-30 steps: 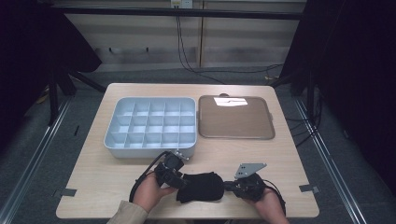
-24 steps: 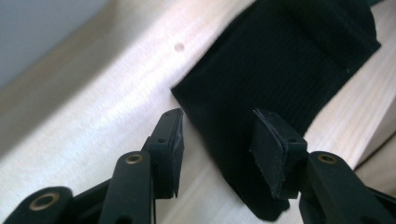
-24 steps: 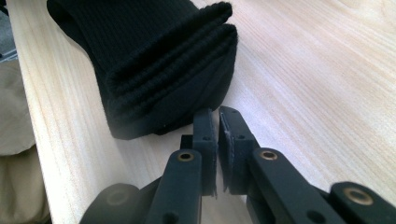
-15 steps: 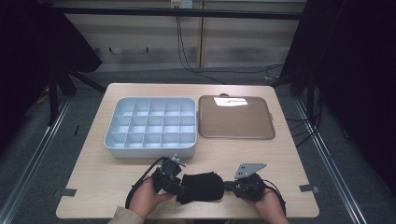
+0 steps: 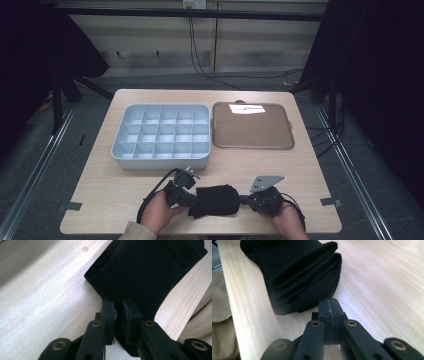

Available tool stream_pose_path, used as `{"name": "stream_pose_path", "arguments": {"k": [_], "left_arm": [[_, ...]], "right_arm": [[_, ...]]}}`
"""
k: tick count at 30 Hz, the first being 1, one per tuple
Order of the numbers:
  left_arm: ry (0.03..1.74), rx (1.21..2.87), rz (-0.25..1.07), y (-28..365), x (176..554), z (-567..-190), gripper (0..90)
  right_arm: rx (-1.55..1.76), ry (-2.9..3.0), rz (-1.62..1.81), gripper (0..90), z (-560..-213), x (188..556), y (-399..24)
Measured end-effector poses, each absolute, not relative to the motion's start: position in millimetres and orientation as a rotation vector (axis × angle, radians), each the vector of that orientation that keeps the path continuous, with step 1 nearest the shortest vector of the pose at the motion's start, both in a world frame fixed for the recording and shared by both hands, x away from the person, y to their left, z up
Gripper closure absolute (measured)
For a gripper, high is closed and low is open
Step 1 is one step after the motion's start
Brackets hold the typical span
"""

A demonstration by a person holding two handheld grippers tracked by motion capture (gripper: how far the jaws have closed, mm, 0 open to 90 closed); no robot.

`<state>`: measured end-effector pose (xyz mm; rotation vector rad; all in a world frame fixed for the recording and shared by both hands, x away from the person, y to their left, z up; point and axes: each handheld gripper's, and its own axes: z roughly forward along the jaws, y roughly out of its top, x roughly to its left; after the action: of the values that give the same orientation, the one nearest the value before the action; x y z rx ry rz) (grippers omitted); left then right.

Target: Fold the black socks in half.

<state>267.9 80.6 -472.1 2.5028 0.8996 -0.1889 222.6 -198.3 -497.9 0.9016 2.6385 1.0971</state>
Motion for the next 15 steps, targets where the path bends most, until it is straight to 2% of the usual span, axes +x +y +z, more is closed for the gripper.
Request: {"name": "stream_pose_path", "arguments": {"k": [15], "left_arm": [[0.876,2.462,-0.242,82,269,-455,83.9]], "right_arm": [[0.905,2.634,1.098,90.0,-498,223,-198]]}}
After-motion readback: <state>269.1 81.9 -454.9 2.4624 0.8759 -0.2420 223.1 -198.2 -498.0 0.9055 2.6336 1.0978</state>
